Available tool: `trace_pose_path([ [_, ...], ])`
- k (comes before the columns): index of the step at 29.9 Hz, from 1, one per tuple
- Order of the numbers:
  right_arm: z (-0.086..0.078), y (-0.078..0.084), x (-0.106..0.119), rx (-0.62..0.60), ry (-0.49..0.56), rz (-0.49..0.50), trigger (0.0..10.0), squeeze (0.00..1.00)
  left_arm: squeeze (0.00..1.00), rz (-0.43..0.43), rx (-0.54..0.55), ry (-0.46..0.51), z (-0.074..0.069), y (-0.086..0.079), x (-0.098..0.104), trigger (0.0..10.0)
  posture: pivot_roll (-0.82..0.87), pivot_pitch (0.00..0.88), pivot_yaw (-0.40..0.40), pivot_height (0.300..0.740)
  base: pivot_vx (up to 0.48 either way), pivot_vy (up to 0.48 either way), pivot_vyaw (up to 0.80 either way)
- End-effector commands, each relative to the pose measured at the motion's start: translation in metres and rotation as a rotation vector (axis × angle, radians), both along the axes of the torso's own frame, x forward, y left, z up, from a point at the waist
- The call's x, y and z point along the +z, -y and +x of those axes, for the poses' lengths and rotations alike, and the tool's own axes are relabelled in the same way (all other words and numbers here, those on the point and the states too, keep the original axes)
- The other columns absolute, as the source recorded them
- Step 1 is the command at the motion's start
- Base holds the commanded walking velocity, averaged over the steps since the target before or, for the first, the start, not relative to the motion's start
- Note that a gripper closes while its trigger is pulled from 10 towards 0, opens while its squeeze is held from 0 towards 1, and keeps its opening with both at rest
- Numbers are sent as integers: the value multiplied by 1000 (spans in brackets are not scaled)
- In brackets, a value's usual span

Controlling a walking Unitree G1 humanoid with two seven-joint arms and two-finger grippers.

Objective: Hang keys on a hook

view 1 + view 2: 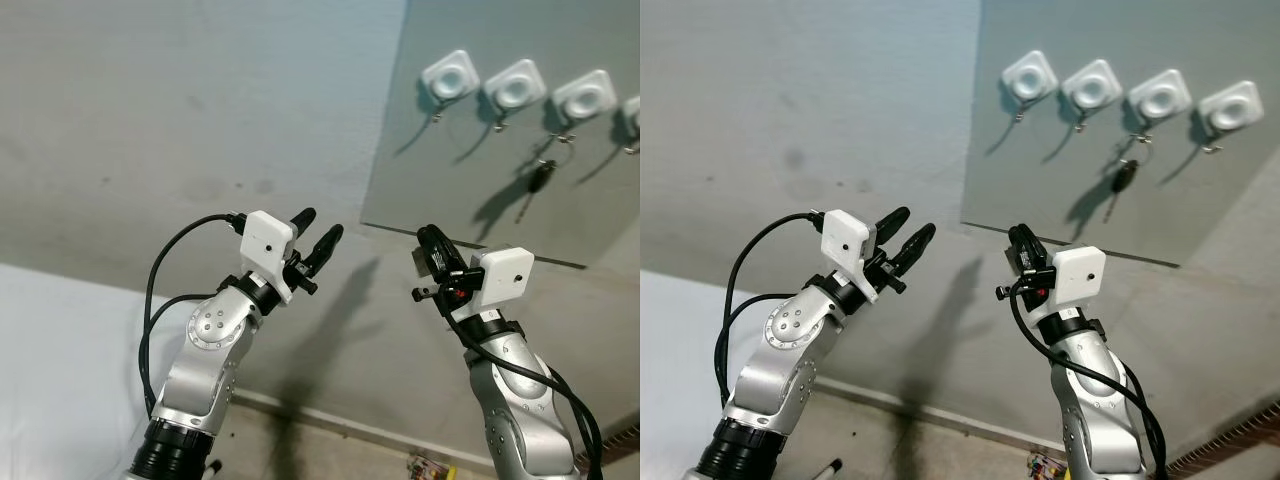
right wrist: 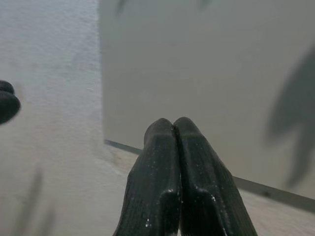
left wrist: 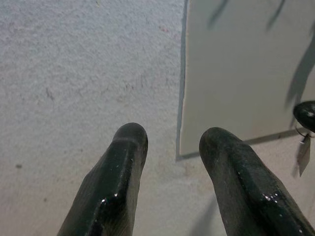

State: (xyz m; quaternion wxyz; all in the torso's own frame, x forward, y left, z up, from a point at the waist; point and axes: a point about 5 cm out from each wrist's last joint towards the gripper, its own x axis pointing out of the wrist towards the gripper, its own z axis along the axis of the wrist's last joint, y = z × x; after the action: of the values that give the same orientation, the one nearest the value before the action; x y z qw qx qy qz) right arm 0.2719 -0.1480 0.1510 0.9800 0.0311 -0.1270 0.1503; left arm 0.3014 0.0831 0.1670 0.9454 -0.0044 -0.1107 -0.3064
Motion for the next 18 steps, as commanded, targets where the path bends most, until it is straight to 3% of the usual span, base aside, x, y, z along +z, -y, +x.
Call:
trace_pose_path([
  [1, -1, -4, 7, 22, 28, 6, 10000, 0, 0, 13, 40, 9, 4, -7, 3, 10000, -117, 0, -18, 740, 0, 0, -750],
  [3, -1, -4, 8, 20, 29, 0, 10000, 0, 0, 14, 47, -2, 4, -7, 3, 10000, -116, 0, -20, 740, 0, 0, -750],
  [18, 7, -6, 20, 44, 58, -29, 10000, 0, 0, 83, 24, 97, 10, -1, 32, 10000, -113, 0, -24, 740, 0, 0, 0],
])
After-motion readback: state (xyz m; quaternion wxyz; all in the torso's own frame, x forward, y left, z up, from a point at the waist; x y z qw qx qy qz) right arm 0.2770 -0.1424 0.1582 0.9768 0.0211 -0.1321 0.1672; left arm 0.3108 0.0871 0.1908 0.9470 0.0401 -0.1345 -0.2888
